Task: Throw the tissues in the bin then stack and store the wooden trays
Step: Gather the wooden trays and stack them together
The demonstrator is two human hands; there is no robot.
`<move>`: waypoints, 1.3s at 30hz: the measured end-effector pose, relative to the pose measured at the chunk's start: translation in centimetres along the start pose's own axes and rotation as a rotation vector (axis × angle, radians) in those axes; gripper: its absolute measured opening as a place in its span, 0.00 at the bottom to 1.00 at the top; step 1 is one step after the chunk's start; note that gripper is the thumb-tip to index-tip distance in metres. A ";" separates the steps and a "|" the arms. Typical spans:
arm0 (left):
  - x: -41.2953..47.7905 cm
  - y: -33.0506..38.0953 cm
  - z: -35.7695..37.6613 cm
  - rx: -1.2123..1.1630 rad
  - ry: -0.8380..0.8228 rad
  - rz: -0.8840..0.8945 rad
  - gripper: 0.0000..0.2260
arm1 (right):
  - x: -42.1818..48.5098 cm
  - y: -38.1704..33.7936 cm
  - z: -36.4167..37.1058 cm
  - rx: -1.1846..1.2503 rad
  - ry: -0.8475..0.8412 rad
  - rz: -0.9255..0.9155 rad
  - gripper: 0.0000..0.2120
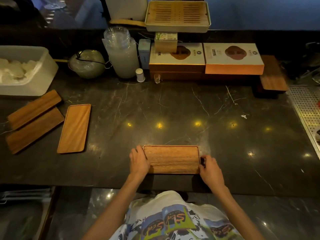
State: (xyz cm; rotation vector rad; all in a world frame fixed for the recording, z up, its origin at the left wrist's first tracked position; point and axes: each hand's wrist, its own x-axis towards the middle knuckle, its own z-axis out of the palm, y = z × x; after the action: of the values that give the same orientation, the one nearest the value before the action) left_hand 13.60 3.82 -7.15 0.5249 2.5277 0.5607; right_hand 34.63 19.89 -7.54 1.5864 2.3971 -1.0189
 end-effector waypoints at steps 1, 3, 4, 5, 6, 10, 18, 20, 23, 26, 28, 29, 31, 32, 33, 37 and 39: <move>-0.2 -0.1 0.0 0.049 0.024 0.048 0.19 | -0.4 0.0 0.1 -0.065 0.024 -0.049 0.21; -0.7 -0.6 0.1 0.167 0.025 0.171 0.24 | -1.1 -0.1 0.3 -0.219 0.039 -0.161 0.31; -0.8 -1.0 0.2 0.227 -0.013 0.215 0.27 | -1.3 -0.1 0.5 -0.287 0.018 -0.196 0.34; -1.0 -1.5 0.3 0.276 -0.067 0.239 0.30 | -1.5 -0.1 0.7 -0.332 -0.028 -0.207 0.36; -1.0 -2.0 0.4 0.312 -0.126 0.247 0.31 | -1.6 -0.1 1.0 -0.354 -0.089 -0.196 0.38; -1.0 -3.5 0.6 0.386 -0.255 0.265 0.35 | -1.5 0.0 1.5 -0.327 -0.200 -0.125 0.38; 1.9 -4.9 -5.8 0.007 -0.303 0.269 0.30 | -0.4 -5.8 1.2 -0.313 -0.043 -0.119 0.26; 3.2 -6.9 -9.1 -0.150 -0.167 0.192 0.25 | 0.5 -10.5 2.5 -0.269 -0.040 -0.176 0.22; 5.6 -11.3 -14.9 -0.307 0.004 -0.015 0.18 | 2.0 -19.7 5.7 -0.103 -0.087 -0.290 0.16; 8.0 -16.9 -20.3 -0.396 0.158 -0.256 0.16 | 3.1 -29.5 10.0 -0.086 -0.188 -0.400 0.15; 9.3 -20.6 -23.1 -0.368 0.201 -0.353 0.16 | 4.1 -35.8 12.9 -0.133 -0.261 -0.476 0.16; 10.0 -22.1 -24.2 -0.356 0.187 -0.400 0.16 | 4.8 -38.9 14.3 -0.181 -0.299 -0.513 0.17; 11.0 -24.6 -25.9 -0.321 0.117 -0.498 0.17 | 6.5 -44.8 16.8 -0.286 -0.351 -0.578 0.16; 11.5 -25.5 -26.4 -0.299 0.060 -0.543 0.17 | 7.4 -47.5 18.0 -0.318 -0.359 -0.590 0.16; 11.9 -26.3 -26.7 -0.288 -0.018 -0.585 0.18 | 8.2 -49.8 19.1 -0.339 -0.361 -0.585 0.16; 13.2 -27.8 -26.2 -0.459 -0.280 -0.693 0.28 | 11.0 -55.1 23.3 -0.396 -0.383 -0.481 0.27; 13.9 -28.1 -25.5 -0.549 -0.239 -0.704 0.27 | 11.9 -55.4 24.6 -0.441 -0.412 -0.440 0.31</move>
State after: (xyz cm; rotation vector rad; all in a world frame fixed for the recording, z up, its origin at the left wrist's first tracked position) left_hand -18.44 -20.79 -5.57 -0.4562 2.0097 0.8000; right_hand -24.41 1.99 -5.16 0.6519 2.4767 -0.7007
